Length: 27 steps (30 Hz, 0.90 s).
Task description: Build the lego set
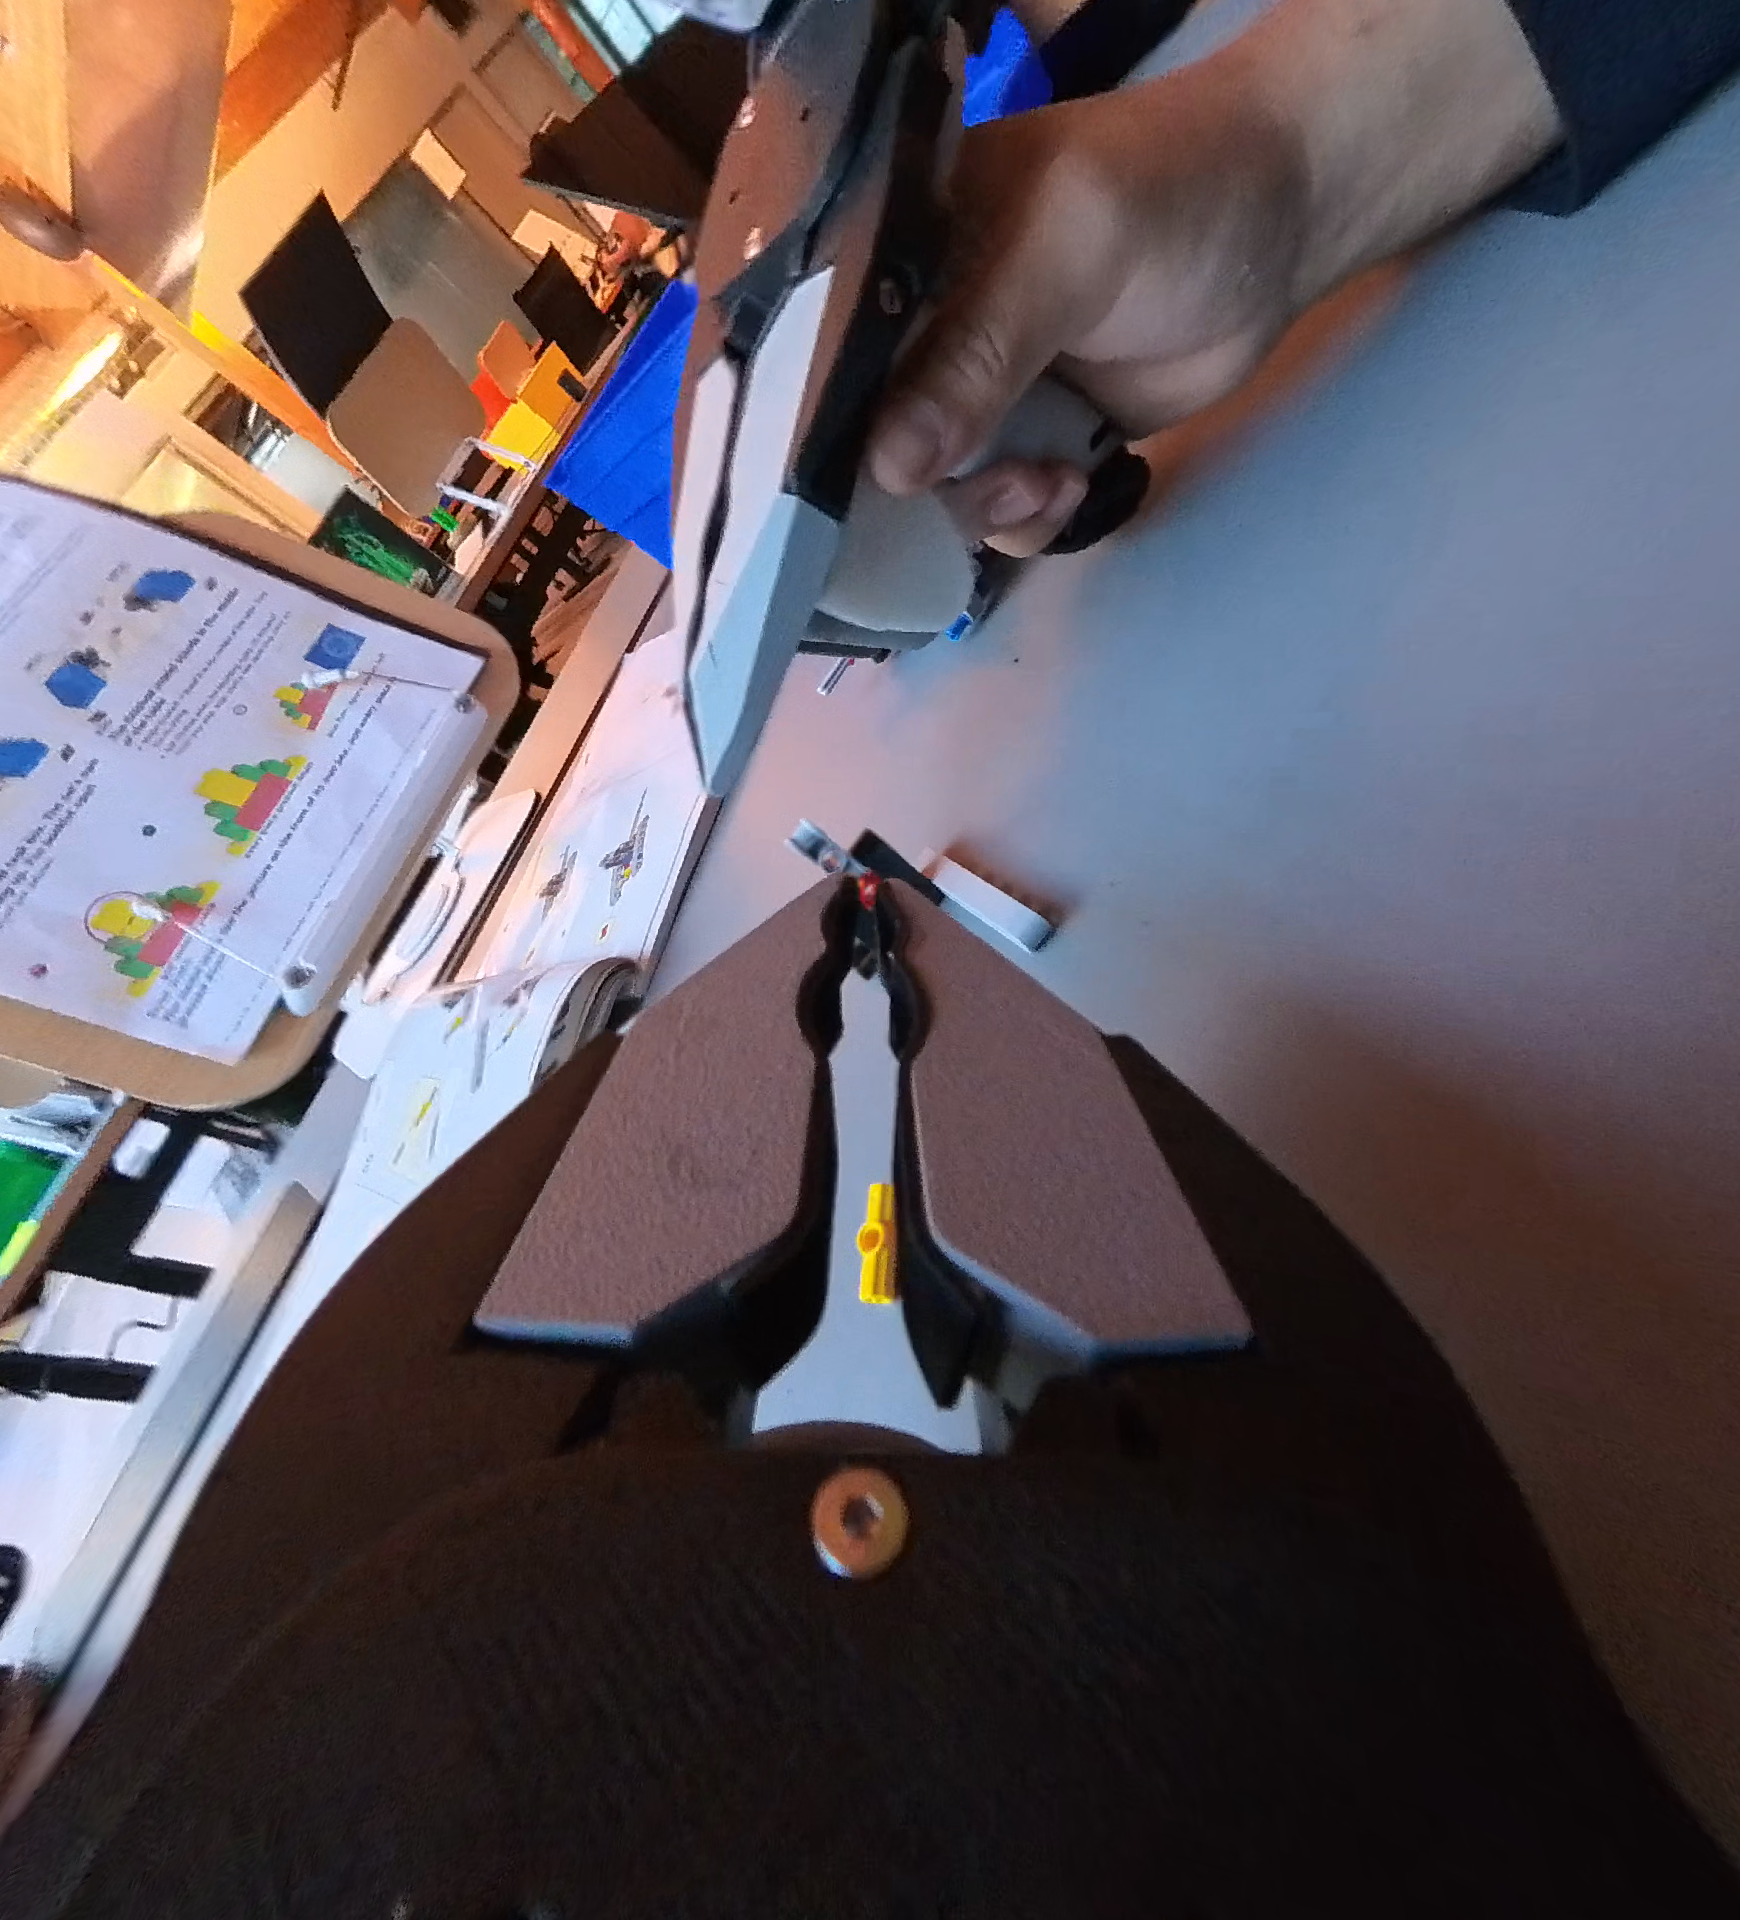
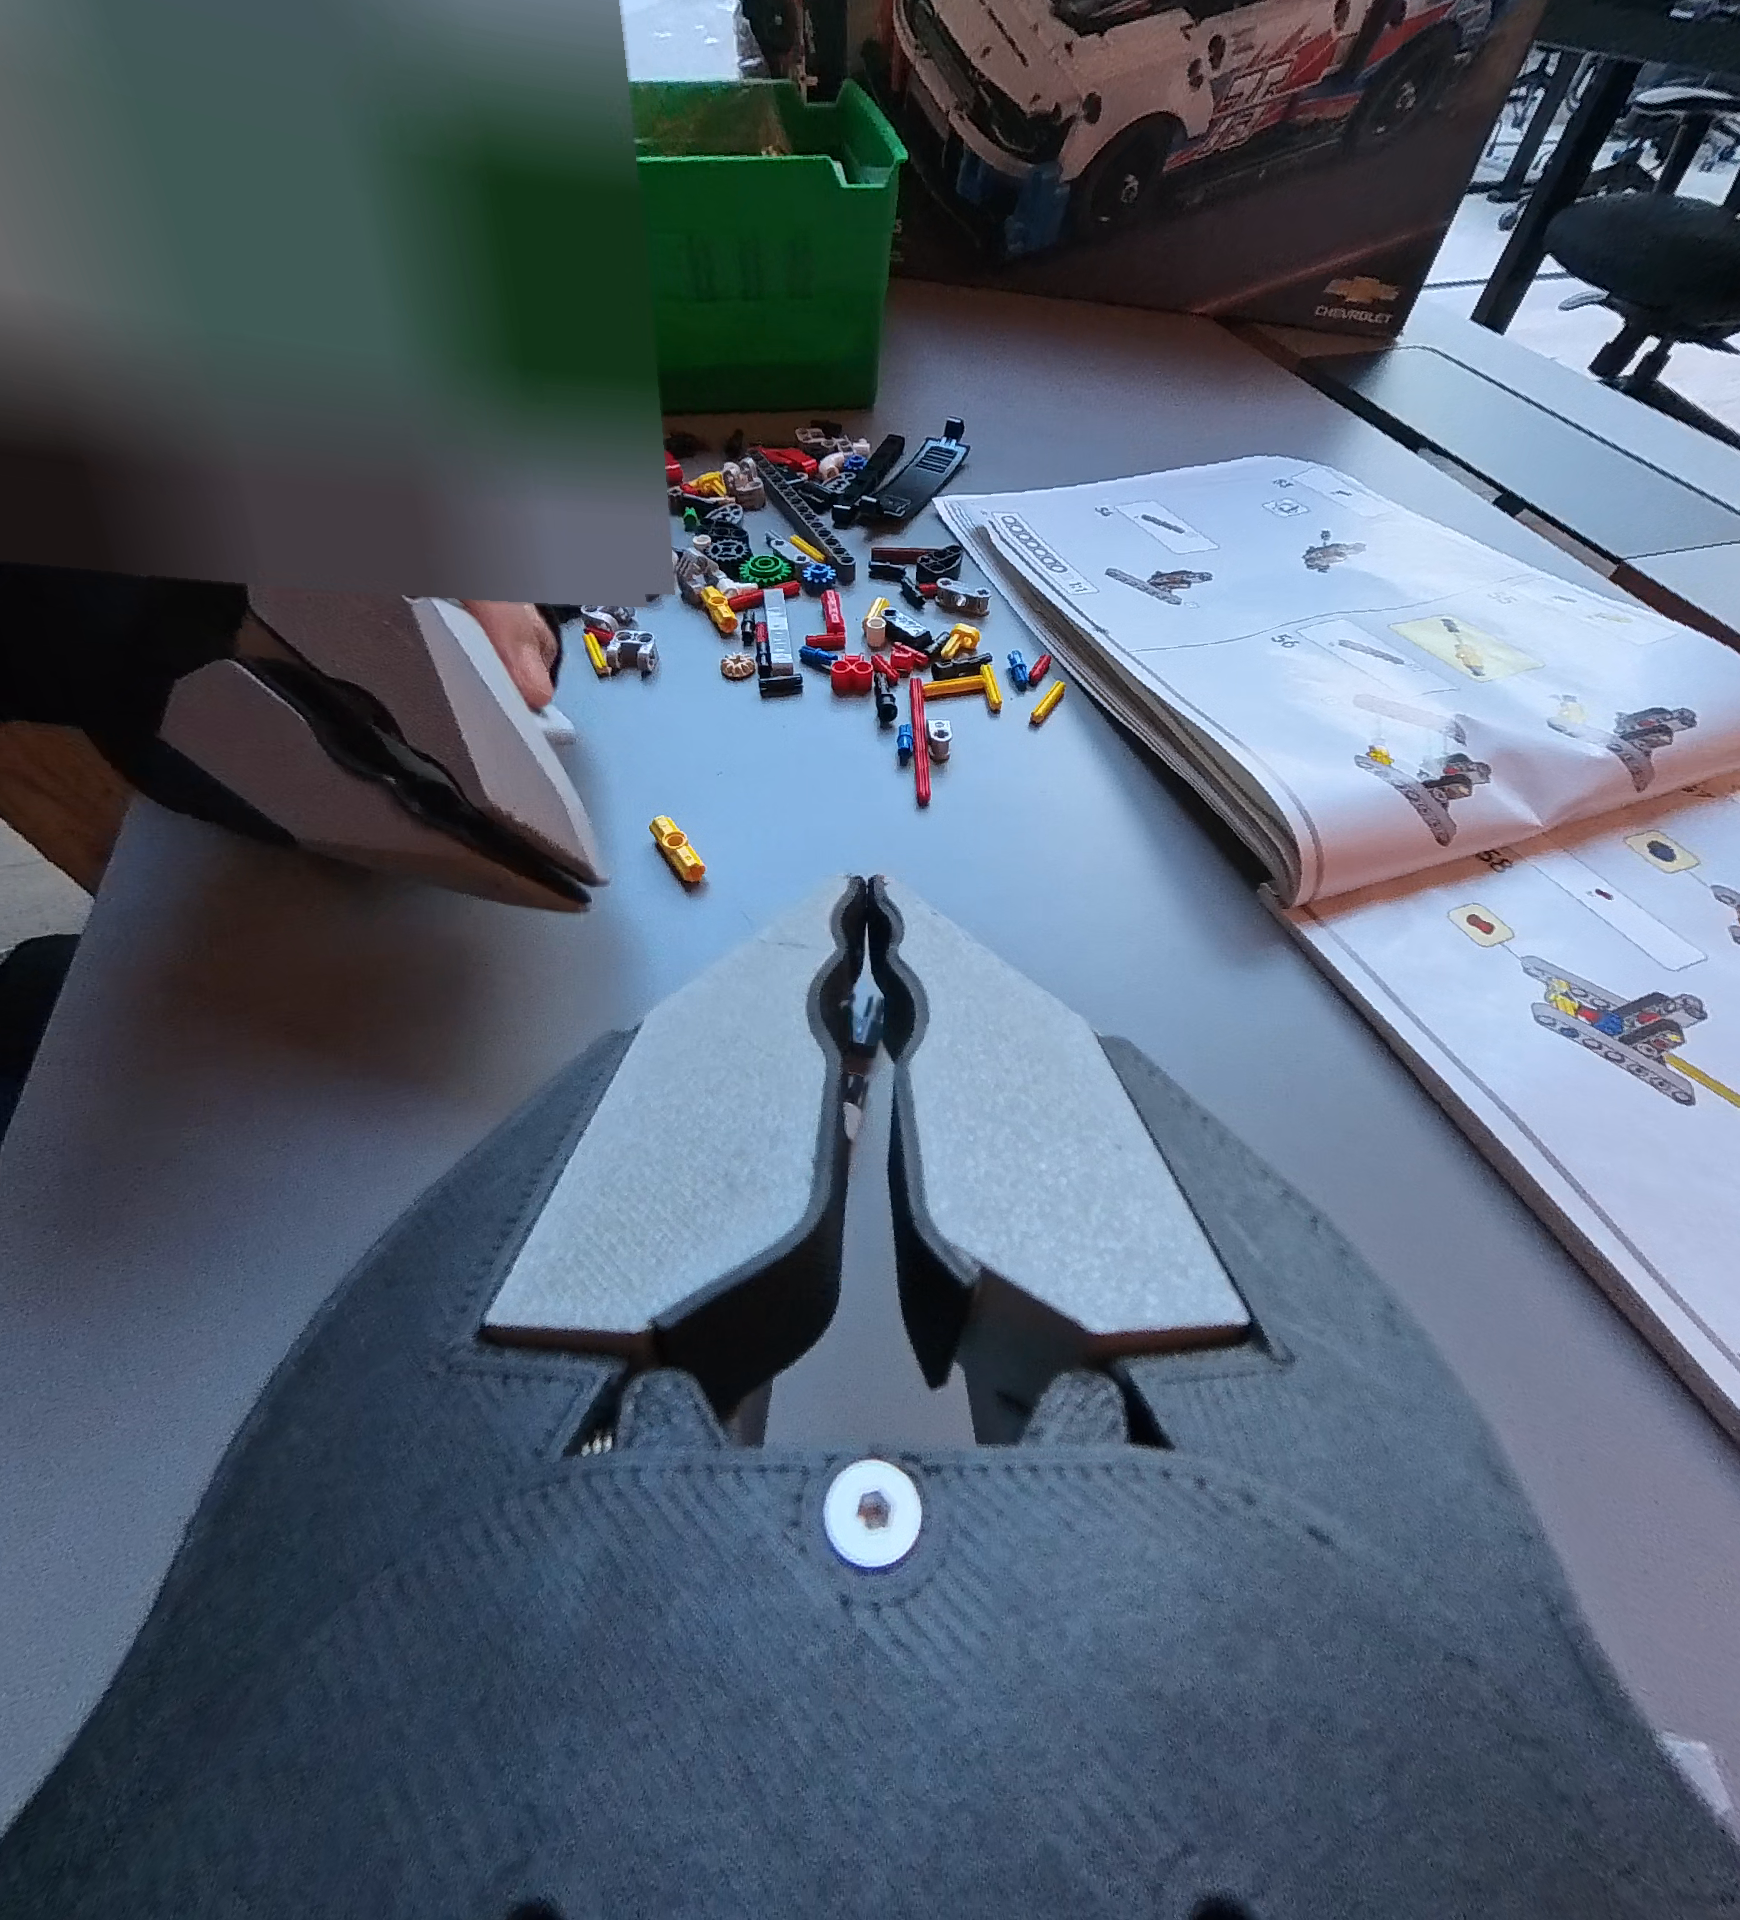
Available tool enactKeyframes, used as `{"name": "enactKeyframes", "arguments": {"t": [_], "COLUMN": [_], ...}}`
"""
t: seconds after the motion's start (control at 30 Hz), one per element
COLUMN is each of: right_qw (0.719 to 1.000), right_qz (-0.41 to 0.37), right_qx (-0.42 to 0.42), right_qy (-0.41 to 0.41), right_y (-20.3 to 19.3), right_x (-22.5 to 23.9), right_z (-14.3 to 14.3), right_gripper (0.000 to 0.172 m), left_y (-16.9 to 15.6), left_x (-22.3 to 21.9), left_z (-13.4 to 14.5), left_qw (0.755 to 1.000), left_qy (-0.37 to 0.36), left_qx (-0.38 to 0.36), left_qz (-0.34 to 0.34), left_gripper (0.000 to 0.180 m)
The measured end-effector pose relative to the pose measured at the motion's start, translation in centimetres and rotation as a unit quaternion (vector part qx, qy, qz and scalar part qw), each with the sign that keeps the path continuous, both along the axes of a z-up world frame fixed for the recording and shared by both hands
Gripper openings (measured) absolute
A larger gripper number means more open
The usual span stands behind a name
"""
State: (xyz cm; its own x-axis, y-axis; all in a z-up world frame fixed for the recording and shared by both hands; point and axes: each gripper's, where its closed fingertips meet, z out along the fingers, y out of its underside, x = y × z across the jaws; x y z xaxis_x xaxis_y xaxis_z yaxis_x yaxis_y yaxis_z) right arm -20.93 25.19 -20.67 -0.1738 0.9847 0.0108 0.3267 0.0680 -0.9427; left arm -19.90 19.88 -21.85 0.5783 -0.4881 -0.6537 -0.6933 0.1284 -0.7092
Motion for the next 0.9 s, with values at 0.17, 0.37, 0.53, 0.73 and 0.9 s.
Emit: {"name": "enactKeyframes", "arguments": {"t": [0.17,0.37,0.53,0.73,0.9], "right_qw": [1.0,1.0,1.0,1.0,1.0], "right_qz": [-0.009,-0.001,0.007,0.004,0.005], "right_qx": [0.006,0.009,0.015,0.017,0.016], "right_qy": [0.004,0.009,0.002,0.008,0.009], "right_y": [0.4,-0.2,-0.7,-0.5,-0.6], "right_x": [0.2,0.2,0.1,0.2,0.2], "right_z": [0.3,0.6,0.3,0.6,0.7], "right_gripper": [0.0,0.0,0.0,0.0,0.0], "left_y": [1.4,0.8,0.8,1.3,1.1], "left_x": [-6.7,-15.9,-16.5,-16.9,-16.6], "left_z": [-0.5,-1.2,-2.8,-4.3,-5.4], "left_qw": [0.989,0.942,0.922,0.899,0.884], "left_qy": [0.007,-0.065,-0.055,-0.047,-0.051], "left_qx": [-0.09,-0.257,-0.335,-0.395,-0.432], "left_qz": [0.118,0.205,0.185,0.185,0.175], "left_gripper": [0.005,0.0,0.002,0.004,0.004]}}
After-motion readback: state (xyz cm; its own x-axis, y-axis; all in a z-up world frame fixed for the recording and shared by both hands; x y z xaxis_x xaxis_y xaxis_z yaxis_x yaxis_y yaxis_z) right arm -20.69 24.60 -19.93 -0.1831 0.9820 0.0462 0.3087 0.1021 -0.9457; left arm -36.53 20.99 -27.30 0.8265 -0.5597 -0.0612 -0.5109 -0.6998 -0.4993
